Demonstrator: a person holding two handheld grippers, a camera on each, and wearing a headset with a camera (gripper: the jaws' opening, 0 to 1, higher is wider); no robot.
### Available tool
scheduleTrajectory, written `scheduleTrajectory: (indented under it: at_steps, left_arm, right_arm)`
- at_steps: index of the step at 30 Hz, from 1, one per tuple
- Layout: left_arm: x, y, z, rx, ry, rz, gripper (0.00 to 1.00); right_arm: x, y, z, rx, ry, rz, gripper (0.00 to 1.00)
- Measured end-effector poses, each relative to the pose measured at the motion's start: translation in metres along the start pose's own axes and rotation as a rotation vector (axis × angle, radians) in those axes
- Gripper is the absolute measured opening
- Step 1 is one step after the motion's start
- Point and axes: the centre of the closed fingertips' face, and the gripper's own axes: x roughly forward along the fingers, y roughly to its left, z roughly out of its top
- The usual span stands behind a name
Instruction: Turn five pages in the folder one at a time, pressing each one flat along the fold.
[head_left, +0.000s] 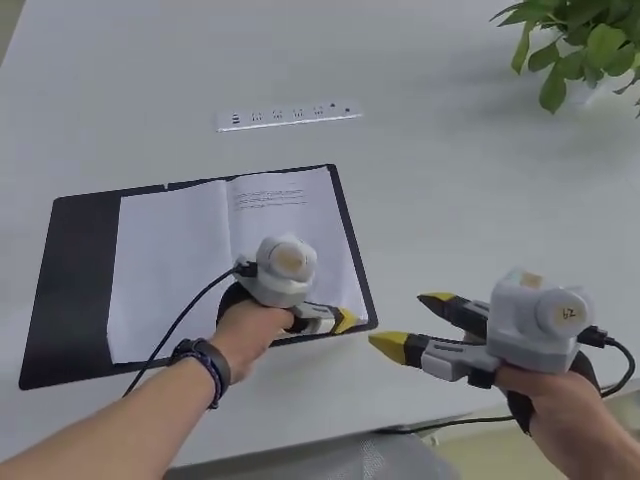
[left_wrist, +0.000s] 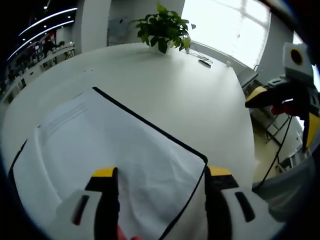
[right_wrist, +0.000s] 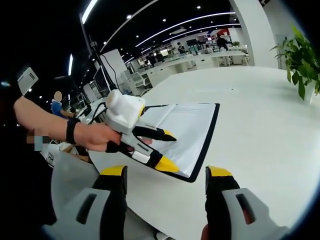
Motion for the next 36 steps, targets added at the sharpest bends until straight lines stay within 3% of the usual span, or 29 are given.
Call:
scheduleTrajectory:
  at_steps: [2, 6, 7, 18, 23, 28, 36]
  left_arm:
    - [0.002, -0.001, -0.001, 0.022, 0.005, 0.015, 0.68]
    - [0.002, 0.007, -0.005, 0.127, 0.031, 0.073, 0.60]
    - [0.003, 0.006, -0.006, 0.106, 0.024, 0.060, 0.60]
    - [0.001, 0.010, -0.005, 0.113, 0.005, 0.044, 0.56]
    - [0.000, 0.011, -0.005, 0.108, 0.005, 0.042, 0.54]
    - [0.000, 0.011, -0.005, 0.110, 0.006, 0.043, 0.54]
    - [0.000, 0.011, -0.005, 0.107, 0.007, 0.041, 0.54]
  right_arm:
    - [0.001, 0.000, -0.001, 0.003, 0.002, 0.000, 0.62]
    - [0.001, 0.000, -0.003, 0.004, 0.008, 0.003, 0.61]
    - [0.001, 0.000, -0.003, 0.007, 0.007, 0.004, 0.61]
    - [0.008, -0.011, -0.002, 0.016, 0.012, 0.007, 0.59]
    - [0.023, -0.027, 0.005, -0.009, 0.010, -0.014, 0.53]
    - [0.040, -0.042, 0.017, 0.041, -0.015, -0.003, 0.48]
    - [0.064, -0.047, 0.029, 0.053, -0.011, 0.032, 0.46]
